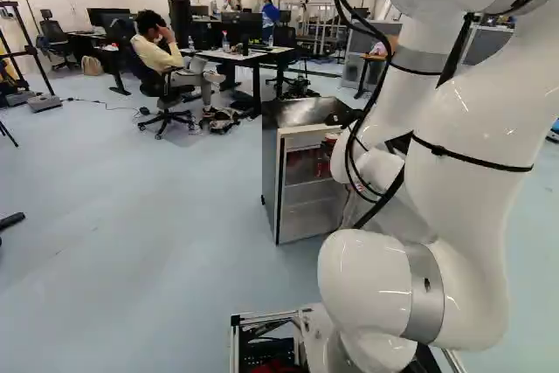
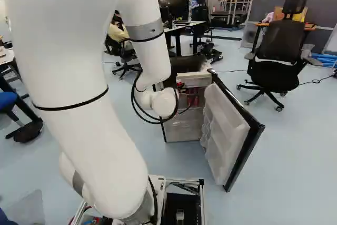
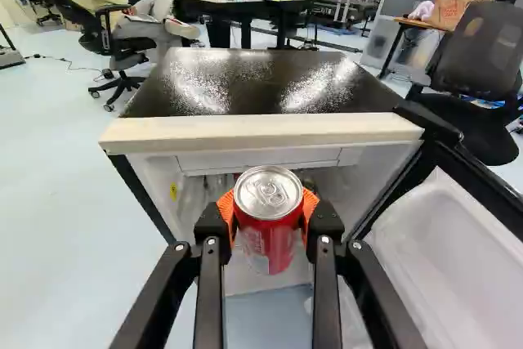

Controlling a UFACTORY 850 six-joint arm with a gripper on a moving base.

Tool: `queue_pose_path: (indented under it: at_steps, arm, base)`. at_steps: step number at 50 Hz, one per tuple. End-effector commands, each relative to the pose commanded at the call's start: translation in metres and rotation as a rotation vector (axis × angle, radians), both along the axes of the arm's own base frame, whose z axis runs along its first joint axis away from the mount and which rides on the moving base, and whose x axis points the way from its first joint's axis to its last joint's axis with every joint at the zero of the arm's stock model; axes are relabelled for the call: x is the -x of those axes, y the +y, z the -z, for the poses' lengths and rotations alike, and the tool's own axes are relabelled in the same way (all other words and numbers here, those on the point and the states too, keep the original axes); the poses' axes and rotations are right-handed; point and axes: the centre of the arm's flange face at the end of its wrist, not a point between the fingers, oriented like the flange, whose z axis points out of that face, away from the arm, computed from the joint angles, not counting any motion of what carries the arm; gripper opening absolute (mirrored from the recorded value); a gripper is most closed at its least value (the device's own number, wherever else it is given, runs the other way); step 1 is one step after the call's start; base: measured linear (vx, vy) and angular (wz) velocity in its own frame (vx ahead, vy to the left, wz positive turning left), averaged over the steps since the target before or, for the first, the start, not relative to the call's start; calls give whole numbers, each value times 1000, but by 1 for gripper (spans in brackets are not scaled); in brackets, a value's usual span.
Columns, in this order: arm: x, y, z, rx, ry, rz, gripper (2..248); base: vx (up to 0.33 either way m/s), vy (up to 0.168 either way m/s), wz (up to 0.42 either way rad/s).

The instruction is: Grab a drink from the fridge

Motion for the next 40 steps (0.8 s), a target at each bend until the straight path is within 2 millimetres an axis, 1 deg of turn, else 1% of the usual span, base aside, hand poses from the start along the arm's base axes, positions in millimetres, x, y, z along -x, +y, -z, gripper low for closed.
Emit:
queue_pose_path:
  at_steps: [21,40]
  arm:
    - [-8,0,-19,21,-36,-6,99]
    - [-20,-1,-37,40,-68,-14,99]
  base:
    - [0,0,0]
    - [0,0,0]
